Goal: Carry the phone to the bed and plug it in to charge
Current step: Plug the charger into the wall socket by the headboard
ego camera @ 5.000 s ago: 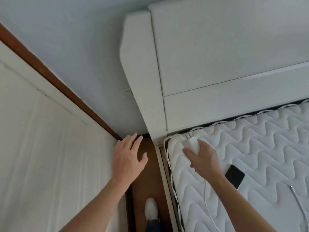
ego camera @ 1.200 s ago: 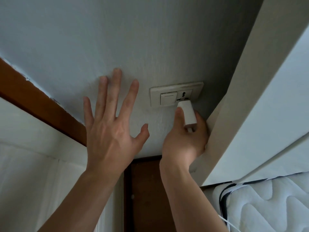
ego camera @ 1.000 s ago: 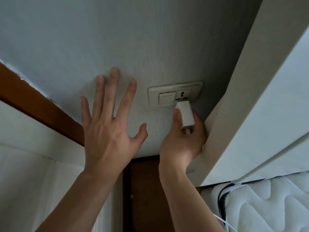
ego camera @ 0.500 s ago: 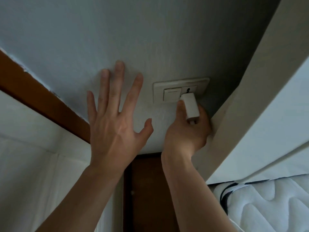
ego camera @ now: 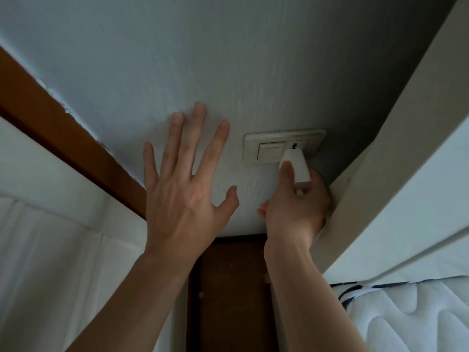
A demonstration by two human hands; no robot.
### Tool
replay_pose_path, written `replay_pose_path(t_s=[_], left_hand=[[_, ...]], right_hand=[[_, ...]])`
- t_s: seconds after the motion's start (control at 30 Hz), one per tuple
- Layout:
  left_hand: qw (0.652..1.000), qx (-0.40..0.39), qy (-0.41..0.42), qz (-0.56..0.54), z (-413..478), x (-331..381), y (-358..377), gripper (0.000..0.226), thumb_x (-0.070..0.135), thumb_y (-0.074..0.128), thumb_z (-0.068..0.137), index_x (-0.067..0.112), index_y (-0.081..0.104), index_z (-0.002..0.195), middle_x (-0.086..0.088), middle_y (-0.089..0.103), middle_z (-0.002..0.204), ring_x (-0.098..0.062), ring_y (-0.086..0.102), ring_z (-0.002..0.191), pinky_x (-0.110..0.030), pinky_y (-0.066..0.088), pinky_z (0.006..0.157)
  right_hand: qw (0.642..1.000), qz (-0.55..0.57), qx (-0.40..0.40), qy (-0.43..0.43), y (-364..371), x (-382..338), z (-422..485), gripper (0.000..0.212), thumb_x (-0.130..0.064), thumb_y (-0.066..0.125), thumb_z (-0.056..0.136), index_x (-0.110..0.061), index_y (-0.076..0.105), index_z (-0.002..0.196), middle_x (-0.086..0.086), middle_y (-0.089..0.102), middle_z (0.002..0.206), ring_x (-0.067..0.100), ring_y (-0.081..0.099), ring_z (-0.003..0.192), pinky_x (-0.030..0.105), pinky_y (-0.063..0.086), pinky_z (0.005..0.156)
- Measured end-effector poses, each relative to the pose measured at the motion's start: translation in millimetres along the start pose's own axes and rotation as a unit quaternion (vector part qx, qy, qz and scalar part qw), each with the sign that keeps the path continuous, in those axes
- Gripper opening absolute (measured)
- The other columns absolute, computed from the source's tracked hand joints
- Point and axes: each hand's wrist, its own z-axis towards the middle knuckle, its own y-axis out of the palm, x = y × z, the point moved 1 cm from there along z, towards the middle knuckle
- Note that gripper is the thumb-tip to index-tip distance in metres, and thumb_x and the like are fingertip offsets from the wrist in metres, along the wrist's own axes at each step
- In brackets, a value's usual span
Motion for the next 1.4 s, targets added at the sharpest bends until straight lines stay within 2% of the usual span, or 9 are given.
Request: replay_pose_path(t_s=[0.23,0.4,0.63,0.73,0.83,0.93,1.07,1.23,1.4], left_hand=[[1.000,-0.001,-0.007,0.000,-1.2,2.2,-1.5,0.097,0.044,0.071,0.081,0.027,0.016,0.160,-0.005,0.008,0.169,-0.027,0.006,0.156,-0.068,0.021,0.117],[1.000,-0.009,-0.005,0.007,-1.6,0.8,-6.2,0.095,0.043,0.071,0.081,0.027,0.019,0.159,-0.005,0.008,0.170,-0.027,0.007,0.156,-0.068,0.020,0.117],[0.999,-0.026,-0.006,-0.019,-3.9,7.6,-18.1,0.093,0.043,0.072,0.081,0.027,0.023,0.159,-0.006,0.010,0.170,-0.028,0.010,0.156,-0.066,0.018,0.119],[0.999,-0.034,-0.019,-0.017,-9.5,10.1,-26.4,0.089,0.045,0.069,0.083,0.027,0.025,0.158,-0.006,0.017,0.168,-0.029,0.017,0.155,-0.064,0.021,0.119],[0.998,-0.055,-0.039,-0.013,-23.8,11.0,-37.8,0.084,0.044,0.068,0.085,0.025,0.029,0.157,-0.006,0.028,0.165,-0.029,0.025,0.152,-0.062,0.024,0.119],[0.996,-0.072,-0.047,-0.003,-39.5,12.2,-52.1,0.079,0.045,0.064,0.086,0.024,0.034,0.155,-0.006,0.036,0.162,-0.030,0.032,0.149,-0.061,0.028,0.118],[0.996,-0.079,-0.049,0.007,-60.4,14.4,-68.6,0.075,0.046,0.060,0.087,0.024,0.036,0.155,-0.005,0.040,0.159,-0.028,0.035,0.147,-0.058,0.028,0.119],[0.994,-0.100,-0.050,-0.001,-96.3,25.6,-74.9,0.075,0.046,0.064,0.087,0.024,0.037,0.154,-0.006,0.043,0.158,-0.029,0.037,0.146,-0.058,0.030,0.118],[0.990,-0.141,-0.019,-0.018,-149.2,55.2,-69.7,0.073,0.046,0.064,0.087,0.023,0.040,0.152,-0.008,0.048,0.154,-0.030,0.041,0.144,-0.058,0.034,0.116]], right_hand=[[0.998,0.024,0.004,0.055,-3.6,-9.3,0.5,0.033,-0.048,0.067,0.087,-0.036,0.065,0.118,-0.010,0.067,0.108,0.016,0.068,0.101,0.043,0.059,0.090],[0.998,0.003,-0.025,0.050,-6.6,-11.1,0.3,0.020,-0.050,0.064,0.089,-0.043,0.059,0.106,-0.005,0.066,0.099,0.023,0.070,0.090,0.043,0.063,0.078],[0.986,-0.144,-0.080,0.019,-17.7,-15.5,-9.9,0.053,-0.036,0.058,0.096,-0.017,0.039,0.141,0.007,0.053,0.136,0.024,0.056,0.116,0.036,0.048,0.097],[0.963,-0.239,-0.117,-0.040,-29.0,-15.5,-30.1,0.077,-0.027,0.056,0.096,-0.013,0.010,0.156,0.017,0.031,0.156,0.030,0.035,0.141,0.038,0.036,0.110],[0.925,-0.327,-0.140,-0.131,-45.2,-14.9,-50.0,0.087,-0.023,0.058,0.093,-0.013,0.000,0.157,0.019,0.022,0.159,0.034,0.036,0.139,0.039,0.043,0.103],[0.865,-0.416,-0.175,-0.220,-59.0,-6.3,-67.0,0.087,-0.023,0.060,0.088,-0.018,0.007,0.156,0.021,0.014,0.159,0.041,0.039,0.136,0.044,0.050,0.095],[0.795,-0.498,-0.206,-0.278,-84.2,12.7,-80.3,0.079,-0.022,0.061,0.082,-0.018,0.024,0.152,0.023,0.020,0.158,0.043,0.030,0.142,0.049,0.043,0.109],[0.736,-0.531,-0.251,-0.336,-128.4,40.5,-90.0,0.070,-0.017,0.059,0.080,-0.015,0.037,0.146,0.022,0.039,0.151,0.038,0.027,0.147,0.053,0.037,0.114],[0.717,-0.540,-0.275,-0.344,-186.6,72.2,-94.6,0.067,-0.021,0.059,0.082,-0.016,0.041,0.146,0.017,0.045,0.149,0.035,0.033,0.145,0.052,0.035,0.116]])
